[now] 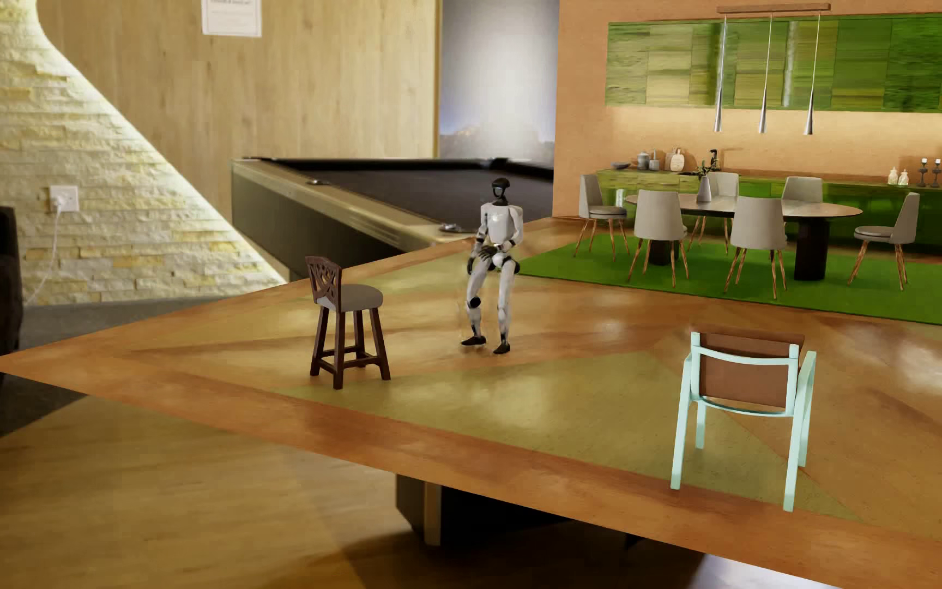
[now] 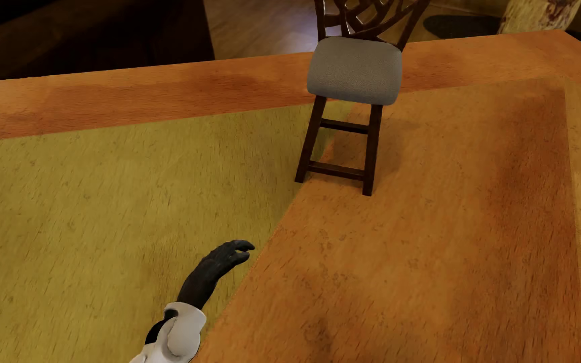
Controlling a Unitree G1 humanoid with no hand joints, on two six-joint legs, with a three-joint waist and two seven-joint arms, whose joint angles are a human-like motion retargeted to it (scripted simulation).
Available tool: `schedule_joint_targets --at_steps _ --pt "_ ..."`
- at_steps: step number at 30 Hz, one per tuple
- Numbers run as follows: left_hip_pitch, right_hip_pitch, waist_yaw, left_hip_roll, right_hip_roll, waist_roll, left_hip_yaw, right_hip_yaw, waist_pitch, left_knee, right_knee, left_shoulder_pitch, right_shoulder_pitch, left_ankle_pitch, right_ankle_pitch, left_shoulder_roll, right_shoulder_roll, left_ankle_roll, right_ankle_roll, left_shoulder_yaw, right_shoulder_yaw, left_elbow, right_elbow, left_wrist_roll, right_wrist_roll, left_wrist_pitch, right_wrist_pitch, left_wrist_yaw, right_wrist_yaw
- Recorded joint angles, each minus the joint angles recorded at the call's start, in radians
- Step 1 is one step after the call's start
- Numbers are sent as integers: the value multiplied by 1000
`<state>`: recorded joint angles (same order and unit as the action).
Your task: Move towards the fabric stool
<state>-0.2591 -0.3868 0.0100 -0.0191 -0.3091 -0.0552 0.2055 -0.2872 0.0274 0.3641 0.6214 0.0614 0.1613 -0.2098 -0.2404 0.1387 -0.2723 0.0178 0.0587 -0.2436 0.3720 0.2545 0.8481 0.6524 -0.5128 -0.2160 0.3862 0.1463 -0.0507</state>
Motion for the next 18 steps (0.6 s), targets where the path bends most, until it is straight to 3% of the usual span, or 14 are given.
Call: schedule_joint_targets --at_steps 1,2,4,6,8,9,10,11,12,14,16,18 --pt "16 41 -5 -1 42 -4 -18 2 -5 -36 -143 -2 45 5 97 11 0 -4 -56 -5 8 0 8 -4 16 16 -1 -24 9" --pt "16 75 -6 -7 41 -9 -35 -33 -9 -38 -196 -1 91 2 79 14 1 -10 -60 -2 5 15 4 -15 35 39 -3 -39 12" --pt "9 125 -7 -3 52 -9 -62 -77 -12 -29 -268 24 143 -13 101 4 38 -18 -26 47 4 78 4 -27 63 131 7 -31 17" --pt "6 132 -6 14 69 -4 -70 -89 -13 -21 -282 84 134 -32 97 -51 64 -33 -25 168 38 160 12 -19 60 238 9 46 68" --pt "21 136 0 36 94 1 -57 -82 -17 -35 -296 144 73 -41 96 -117 67 -44 -37 308 71 251 10 -98 39 320 -5 102 73" --pt "29 138 3 49 109 3 -48 -73 -18 -42 -302 167 25 -44 96 -121 79 -51 -38 341 71 305 9 -134 34 350 -2 100 43" --pt "35 138 3 63 124 6 -37 -61 -20 -44 -305 195 -24 -48 94 -101 81 -58 -41 341 79 363 2 -136 19 373 -12 70 20" --pt "37 137 3 77 137 8 -26 -51 -22 -37 -304 208 -76 -53 91 -78 79 -64 -45 312 111 417 -6 -104 -34 412 -20 20 6" --pt "33 134 3 91 149 10 -20 -44 -22 -21 -299 229 -122 -61 85 -49 88 -69 -51 277 103 466 -28 -61 -41 436 -23 -46 -11" --pt "13 124 6 117 167 16 -13 -37 -21 28 -278 242 -175 -82 66 -7 106 -78 -61 230 48 543 -117 13 7 469 -79 -175 -53" --pt "-27 108 12 148 185 25 -19 -32 -17 118 -236 240 -208 -117 35 8 105 -89 -72 242 30 574 -205 47 21 489 -140 -222 -100" --pt "-106 95 16 177 192 36 -48 -45 -10 274 -184 226 -219 -125 -9 15 95 -103 -82 268 26 554 -277 61 10 473 -168 -213 -123"
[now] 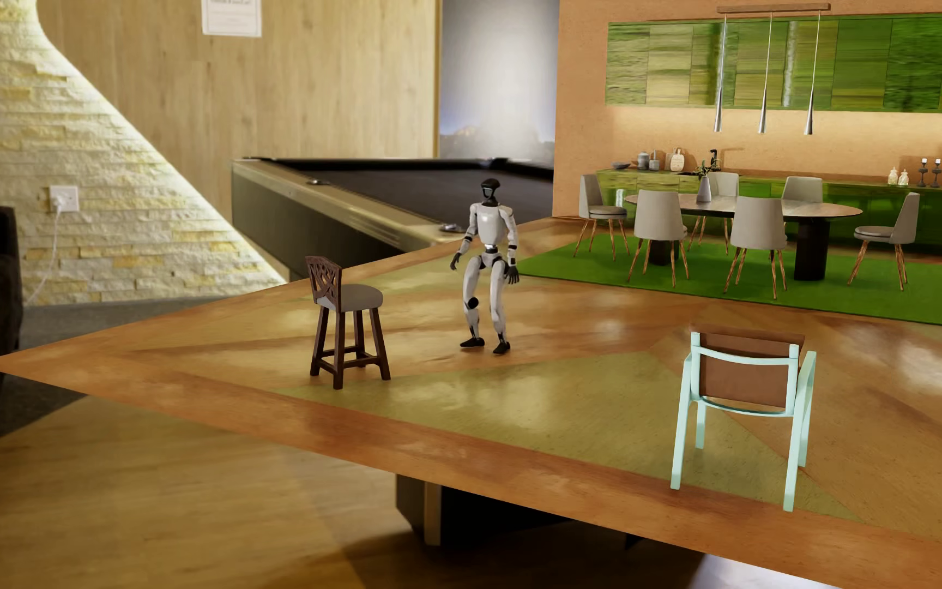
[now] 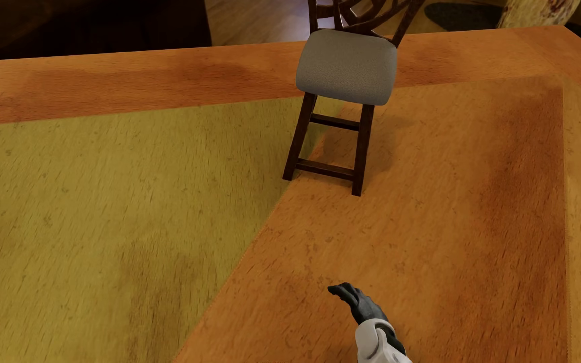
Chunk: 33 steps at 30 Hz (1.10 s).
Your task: Move towards the fabric stool
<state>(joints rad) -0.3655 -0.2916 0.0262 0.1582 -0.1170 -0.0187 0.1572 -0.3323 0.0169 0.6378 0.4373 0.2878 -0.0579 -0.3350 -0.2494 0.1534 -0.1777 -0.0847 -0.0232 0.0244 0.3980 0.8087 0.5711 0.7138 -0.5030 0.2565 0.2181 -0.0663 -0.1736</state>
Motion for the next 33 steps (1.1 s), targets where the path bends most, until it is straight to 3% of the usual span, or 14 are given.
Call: schedule_joint_targets --at_steps 3,5,7,10,13,15,21,27,30,33 --pt "-79 1 6 -26 -6 15 -133 -33 5 115 51 -33 12 -43 -36 -8 -17 -46 0 24 -6 -65 -6 0 18 -53 0 79 -3" --pt "-21 29 4 -41 -12 17 -160 -42 -2 -74 16 -42 1 6 -27 -27 -37 -42 4 9 33 -122 88 -5 27 -97 47 101 41" --pt "35 55 -1 -47 -14 19 -150 -47 -6 -161 -8 -45 -5 21 -18 -40 -50 -7 7 -21 88 -187 198 -11 15 -134 110 109 108" --pt "61 71 -12 -73 -41 11 -159 -69 -4 -213 -14 -39 42 41 -16 -32 -33 -15 19 -57 87 -235 331 -40 50 -175 175 118 115" --pt "60 66 -20 -91 -60 7 -151 -67 0 -221 -20 -21 106 44 -8 -23 -44 -2 30 -53 128 -247 364 -55 67 -172 144 132 179" --pt "53 52 -25 -95 -66 7 -140 -54 5 -208 -8 0 141 39 -7 -20 -50 9 37 -48 126 -215 355 -70 77 -151 132 143 149" --pt "45 13 -31 -86 -62 7 -83 8 17 -200 0 32 149 23 6 9 -42 20 50 -82 108 -51 281 -39 76 -57 108 79 103" --pt "58 -2 -25 -82 -58 6 -33 55 17 -214 -9 14 100 25 28 11 -46 28 60 -62 102 -61 179 -35 37 -65 79 59 89" --pt "60 -15 -17 -82 -61 3 -13 77 17 -211 2 -40 69 15 28 -12 -24 22 64 -14 88 -78 189 -45 44 -55 98 132 58" --pt "66 -19 -13 -82 -62 2 6 93 19 -215 1 -85 54 12 32 -31 -18 15 70 -31 121 -108 218 -34 34 -75 112 129 105"
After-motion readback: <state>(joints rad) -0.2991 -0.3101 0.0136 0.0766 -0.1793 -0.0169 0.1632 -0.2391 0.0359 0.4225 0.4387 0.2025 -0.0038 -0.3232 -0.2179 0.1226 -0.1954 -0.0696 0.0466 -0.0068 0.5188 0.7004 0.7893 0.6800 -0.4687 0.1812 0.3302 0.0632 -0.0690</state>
